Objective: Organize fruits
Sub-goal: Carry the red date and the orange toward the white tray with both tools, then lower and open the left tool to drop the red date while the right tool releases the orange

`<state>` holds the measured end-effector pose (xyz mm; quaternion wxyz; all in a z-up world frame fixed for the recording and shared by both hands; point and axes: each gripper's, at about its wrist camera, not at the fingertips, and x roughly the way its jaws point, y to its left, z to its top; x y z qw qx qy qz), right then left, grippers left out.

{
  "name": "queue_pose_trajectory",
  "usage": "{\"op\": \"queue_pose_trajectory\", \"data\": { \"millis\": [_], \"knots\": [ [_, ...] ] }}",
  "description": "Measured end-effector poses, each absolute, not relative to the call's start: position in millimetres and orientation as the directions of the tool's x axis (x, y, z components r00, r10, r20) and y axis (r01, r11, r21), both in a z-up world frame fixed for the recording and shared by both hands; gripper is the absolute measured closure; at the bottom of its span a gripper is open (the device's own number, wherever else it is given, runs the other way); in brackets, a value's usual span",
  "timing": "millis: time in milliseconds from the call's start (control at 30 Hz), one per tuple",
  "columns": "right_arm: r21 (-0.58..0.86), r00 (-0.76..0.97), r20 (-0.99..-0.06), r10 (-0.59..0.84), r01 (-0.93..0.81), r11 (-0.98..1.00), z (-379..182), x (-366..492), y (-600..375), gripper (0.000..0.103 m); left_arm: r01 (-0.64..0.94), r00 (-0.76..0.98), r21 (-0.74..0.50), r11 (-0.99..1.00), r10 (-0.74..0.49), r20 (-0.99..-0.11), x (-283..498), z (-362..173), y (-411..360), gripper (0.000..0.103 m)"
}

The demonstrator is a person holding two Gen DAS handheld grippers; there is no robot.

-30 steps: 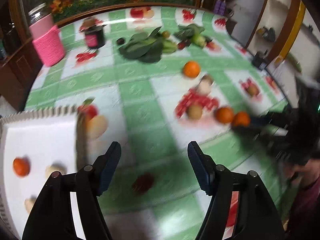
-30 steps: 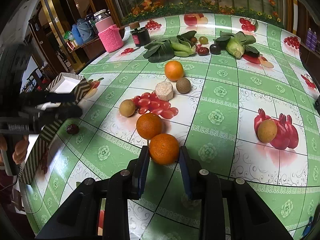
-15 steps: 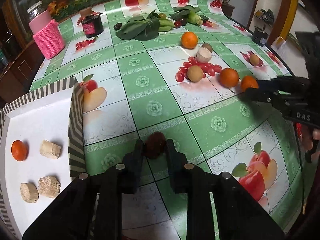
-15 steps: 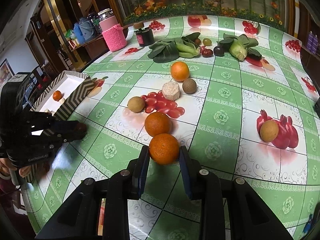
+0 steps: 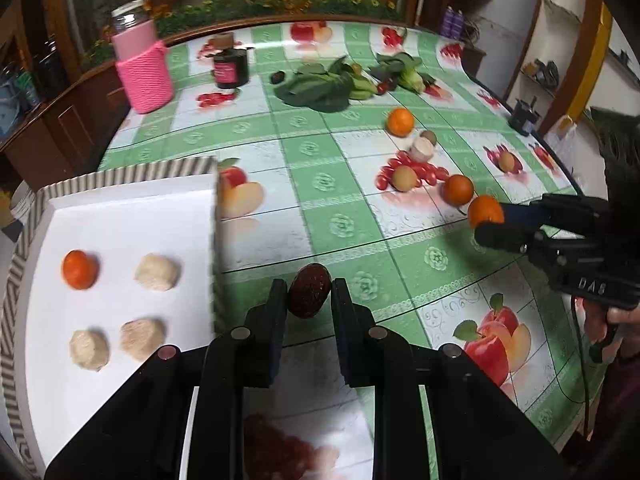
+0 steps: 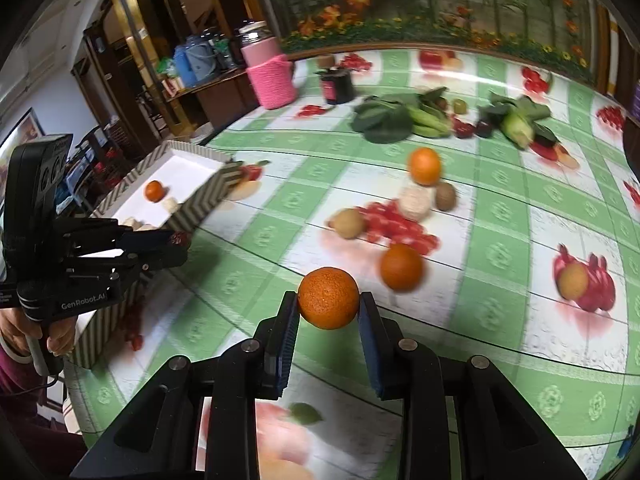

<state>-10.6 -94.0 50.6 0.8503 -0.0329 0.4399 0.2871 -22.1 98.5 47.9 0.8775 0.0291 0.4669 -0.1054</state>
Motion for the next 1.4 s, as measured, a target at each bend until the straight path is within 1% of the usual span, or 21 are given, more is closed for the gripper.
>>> {"op": "queue_pose_trajectory", "data": {
  "millis": [233, 500, 767, 1400],
  "knots": [
    [0.181, 0.429, -0.757, 0.493, -0.588, 0.789, 62.1, -20.3, -45.7, 0.073, 0.142, 0.574, -0.055, 0.988, -0.128, -0.809, -34.5, 57.3, 133.2, 0.084],
    [0.173, 0.388, -0.753, 0.531, -0.662, 0.729, 68.7, -27.0, 9.5, 0.073, 0.047, 0.606, -0.046, 0.998, -0.065, -0.793, -45.1, 64.8, 179.0, 0.083],
    [0.162, 0.339, -0.766, 0.547, -0.721, 0.674, 63.6, -31.0, 61.2, 0.073, -0.029, 0.600, -0.035, 0.999, -0.010, -0.800, -48.1, 57.7, 215.2, 0.083],
    [0.152, 0.250, -0.795, 0.553, -0.800, 0.580, 51.6, -36.1, 126.1, 0.073, -0.127, 0.560, -0.008, 0.992, 0.065, -0.826, -37.4, 38.3, 252.8, 0.083]
  ]
}}
